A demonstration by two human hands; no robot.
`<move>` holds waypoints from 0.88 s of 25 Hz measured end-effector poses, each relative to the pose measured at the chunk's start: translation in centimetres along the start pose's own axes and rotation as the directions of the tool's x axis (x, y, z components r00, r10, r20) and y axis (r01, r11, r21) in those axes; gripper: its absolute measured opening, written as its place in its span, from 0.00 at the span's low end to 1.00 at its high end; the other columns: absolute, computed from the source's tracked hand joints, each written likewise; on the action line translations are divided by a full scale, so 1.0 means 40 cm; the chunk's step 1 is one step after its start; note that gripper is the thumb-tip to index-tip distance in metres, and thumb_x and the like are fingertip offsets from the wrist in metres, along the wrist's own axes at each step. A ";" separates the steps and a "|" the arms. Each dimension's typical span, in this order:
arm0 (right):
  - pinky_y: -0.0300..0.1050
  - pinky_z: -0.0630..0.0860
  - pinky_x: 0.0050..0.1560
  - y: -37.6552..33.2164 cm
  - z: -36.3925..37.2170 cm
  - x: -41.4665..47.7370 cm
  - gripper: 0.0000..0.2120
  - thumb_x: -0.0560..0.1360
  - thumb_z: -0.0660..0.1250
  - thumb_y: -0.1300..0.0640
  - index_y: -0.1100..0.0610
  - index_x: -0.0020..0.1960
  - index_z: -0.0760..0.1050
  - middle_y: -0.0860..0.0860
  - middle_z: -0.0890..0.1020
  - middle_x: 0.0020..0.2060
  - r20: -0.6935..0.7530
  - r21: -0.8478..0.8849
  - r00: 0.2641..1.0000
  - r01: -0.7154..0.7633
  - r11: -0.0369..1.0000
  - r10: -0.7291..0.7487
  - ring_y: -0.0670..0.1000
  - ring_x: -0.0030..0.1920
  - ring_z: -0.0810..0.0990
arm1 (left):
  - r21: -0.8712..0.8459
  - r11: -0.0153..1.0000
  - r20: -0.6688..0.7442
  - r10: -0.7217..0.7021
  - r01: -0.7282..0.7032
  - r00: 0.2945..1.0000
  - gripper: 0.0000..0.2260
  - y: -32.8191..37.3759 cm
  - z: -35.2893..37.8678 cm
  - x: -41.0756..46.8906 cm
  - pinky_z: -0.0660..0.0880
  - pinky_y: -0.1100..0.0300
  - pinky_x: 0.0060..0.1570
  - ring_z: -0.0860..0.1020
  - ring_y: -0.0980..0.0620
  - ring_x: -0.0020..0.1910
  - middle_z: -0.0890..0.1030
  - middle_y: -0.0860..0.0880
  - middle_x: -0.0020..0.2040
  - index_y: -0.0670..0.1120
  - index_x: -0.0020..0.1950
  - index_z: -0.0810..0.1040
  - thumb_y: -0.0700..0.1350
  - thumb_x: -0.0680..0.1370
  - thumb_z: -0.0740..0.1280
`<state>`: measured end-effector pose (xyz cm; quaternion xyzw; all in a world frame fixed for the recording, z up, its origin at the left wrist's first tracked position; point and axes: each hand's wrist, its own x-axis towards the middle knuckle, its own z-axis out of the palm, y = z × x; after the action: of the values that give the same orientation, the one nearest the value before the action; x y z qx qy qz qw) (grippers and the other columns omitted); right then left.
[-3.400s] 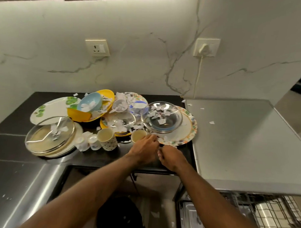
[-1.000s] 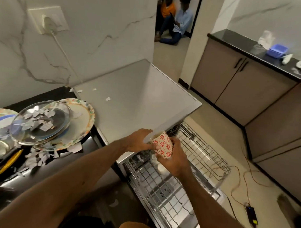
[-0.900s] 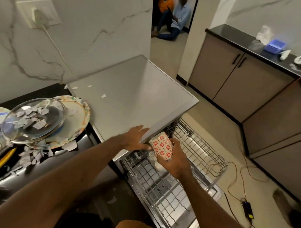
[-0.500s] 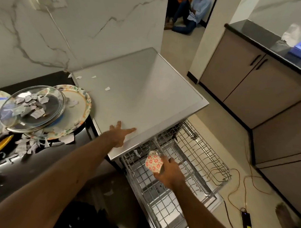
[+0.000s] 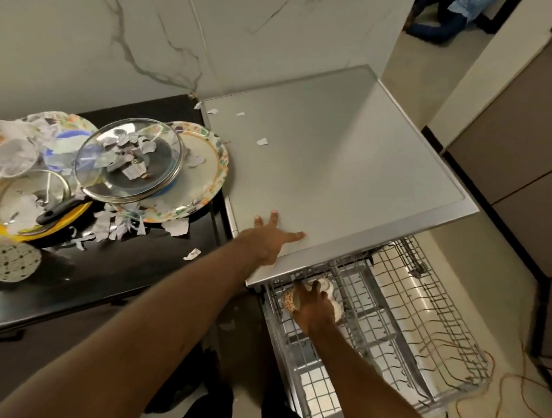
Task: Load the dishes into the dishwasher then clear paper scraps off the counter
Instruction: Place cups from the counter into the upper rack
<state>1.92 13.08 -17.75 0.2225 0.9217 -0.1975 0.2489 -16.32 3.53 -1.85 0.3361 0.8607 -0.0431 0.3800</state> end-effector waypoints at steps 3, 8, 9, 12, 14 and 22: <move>0.57 0.66 0.74 -0.014 0.022 0.043 0.35 0.82 0.67 0.51 0.46 0.84 0.54 0.64 0.57 0.81 0.026 -0.045 0.998 0.050 0.998 -0.048 0.65 0.78 0.61 | 0.003 1.000 0.016 -0.012 0.012 1.000 0.49 0.003 0.001 0.000 0.62 0.31 0.73 0.39 0.31 0.80 0.31 0.45 0.82 0.74 0.78 0.46 0.28 0.79 0.64; 0.62 0.66 0.75 -0.038 0.043 0.094 0.43 0.80 0.70 0.54 0.43 0.85 0.46 0.65 0.51 0.82 0.083 -0.184 0.994 0.083 0.979 -0.068 0.70 0.80 0.57 | 0.007 1.000 0.029 -0.024 0.024 0.999 0.50 0.007 0.002 -0.007 0.63 0.30 0.72 0.37 0.31 0.80 0.30 0.45 0.81 0.74 0.78 0.45 0.27 0.78 0.63; 0.61 0.67 0.75 -0.040 0.045 0.097 0.42 0.80 0.69 0.55 0.44 0.84 0.47 0.65 0.52 0.82 0.069 -0.177 0.996 0.073 0.981 -0.062 0.70 0.80 0.58 | 0.004 1.000 0.029 -0.027 0.026 0.999 0.50 0.008 0.001 -0.007 0.62 0.30 0.72 0.37 0.31 0.80 0.30 0.45 0.81 0.74 0.78 0.45 0.27 0.78 0.63; 0.60 0.72 0.72 -0.048 0.061 0.107 0.42 0.79 0.71 0.57 0.46 0.84 0.49 0.67 0.55 0.80 0.081 -0.211 0.991 0.125 0.970 -0.110 0.69 0.77 0.64 | -0.006 1.000 0.033 -0.030 0.030 0.999 0.50 0.010 0.001 -0.007 0.62 0.29 0.73 0.36 0.31 0.79 0.29 0.46 0.81 0.74 0.78 0.45 0.27 0.78 0.63; 0.61 0.81 0.61 -0.062 0.078 0.117 0.49 0.69 0.81 0.57 0.50 0.81 0.56 0.71 0.67 0.74 0.039 -0.147 0.987 0.159 0.976 -0.155 0.70 0.69 0.75 | -0.005 1.000 0.030 -0.028 0.028 0.999 0.49 0.010 0.002 -0.008 0.61 0.29 0.73 0.35 0.31 0.79 0.28 0.45 0.80 0.74 0.78 0.44 0.28 0.79 0.62; 0.56 0.74 0.71 -0.028 0.095 0.105 0.44 0.79 0.73 0.53 0.55 0.86 0.51 0.66 0.60 0.80 -0.075 -0.047 0.991 0.112 0.993 -0.115 0.66 0.76 0.69 | 0.009 1.000 0.052 -0.018 0.017 0.998 0.49 0.003 0.001 -0.004 0.59 0.29 0.74 0.35 0.31 0.79 0.27 0.45 0.80 0.74 0.78 0.43 0.27 0.79 0.62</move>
<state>-0.48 11.67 -22.80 0.1718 0.9458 -0.1827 0.2063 -16.14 3.54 -1.74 0.3289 0.8532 -0.0590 0.4006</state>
